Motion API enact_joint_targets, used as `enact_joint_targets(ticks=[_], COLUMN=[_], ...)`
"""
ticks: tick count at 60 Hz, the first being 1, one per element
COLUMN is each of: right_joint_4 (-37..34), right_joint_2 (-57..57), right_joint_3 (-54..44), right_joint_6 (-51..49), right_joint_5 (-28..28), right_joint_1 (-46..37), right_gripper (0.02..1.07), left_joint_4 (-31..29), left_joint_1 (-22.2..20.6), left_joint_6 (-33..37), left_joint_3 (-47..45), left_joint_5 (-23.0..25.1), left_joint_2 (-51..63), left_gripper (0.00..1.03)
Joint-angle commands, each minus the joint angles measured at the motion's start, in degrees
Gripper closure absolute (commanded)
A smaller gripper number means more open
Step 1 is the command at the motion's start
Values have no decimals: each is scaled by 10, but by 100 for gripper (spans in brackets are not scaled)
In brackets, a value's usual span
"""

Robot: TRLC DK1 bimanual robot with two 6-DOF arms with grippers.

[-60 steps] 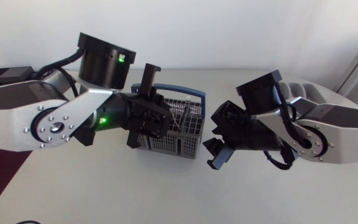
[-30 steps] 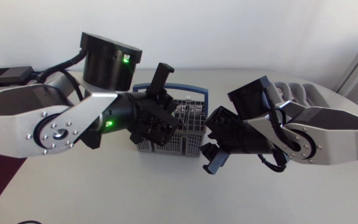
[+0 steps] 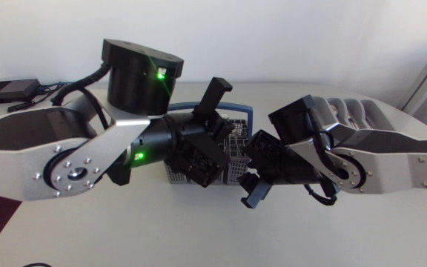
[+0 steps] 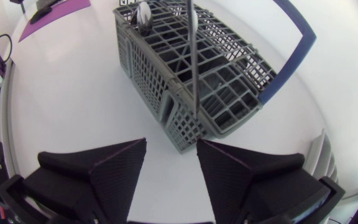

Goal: Transfer all utensils from the basket to the drawer tray.

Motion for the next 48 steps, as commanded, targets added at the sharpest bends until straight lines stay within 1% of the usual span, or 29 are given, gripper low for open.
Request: enact_joint_targets(ticks=[1,3,9,10,13,14,23,26,27,28,31,33,34,36,40,43,44,48], right_joint_4=[-6,-12,-21,-22,-29,-33,-49,-51,-51,-51,-50,-50,-50,-48,-43,-31,-28,-14], right_joint_2=[-21,-38,-73,-81,-101,-109,-165,-182,-188,-192,-207,-214,-216,-223,-234,-243,-246,-252], right_joint_3=[-12,-14,-25,-27,-34,-35,-52,-57,-59,-61,-66,-69,-69,-72,-78,-86,-89,-100], right_joint_6=[8,8,5,4,2,2,2,2,2,2,2,2,2,1,-8,-14,-18,-29], right_joint_5=[-3,-3,-1,-1,0,0,1,1,1,1,4,5,5,7,18,28,32,42], right_joint_1=[-2,-2,-2,-2,-2,-2,-2,-2,-2,-2,-2,-2,-2,0,5,10,13,19], right_gripper=[46,46,46,46,46,46,46,46,46,46,46,46,46,46,46,46,46,46], left_joint_4=[-11,-28,-45,-53,-65,-79,-101,-111,-112,-112,-113,-123,-124,-160,-215,-246,-259,-272], left_joint_1=[-3,-3,-6,-10,-18,-25,-42,-48,-50,-50,-54,-57,-57,-61,-62,-62,-62,-59], left_joint_6=[2,-27,-80,-104,-139,-170,-307,-351,-379,-381,-445,-478,-483,-562,-643,-690,-712,-754], left_joint_3=[26,34,44,51,58,66,103,114,118,119,130,138,138,158,189,204,211,223], left_joint_5=[-5,-11,-26,-38,-55,-65,-127,-142,-145,-146,-165,-170,-170,-172,-171,-166,-158,-146], left_joint_2=[6,4,-1,0,0,0,33,45,50,50,62,66,67,77,97,106,112,120], left_gripper=[100,100,100,100,100,100,100,100,100,100,100,100,100,100,100,100,100,100])
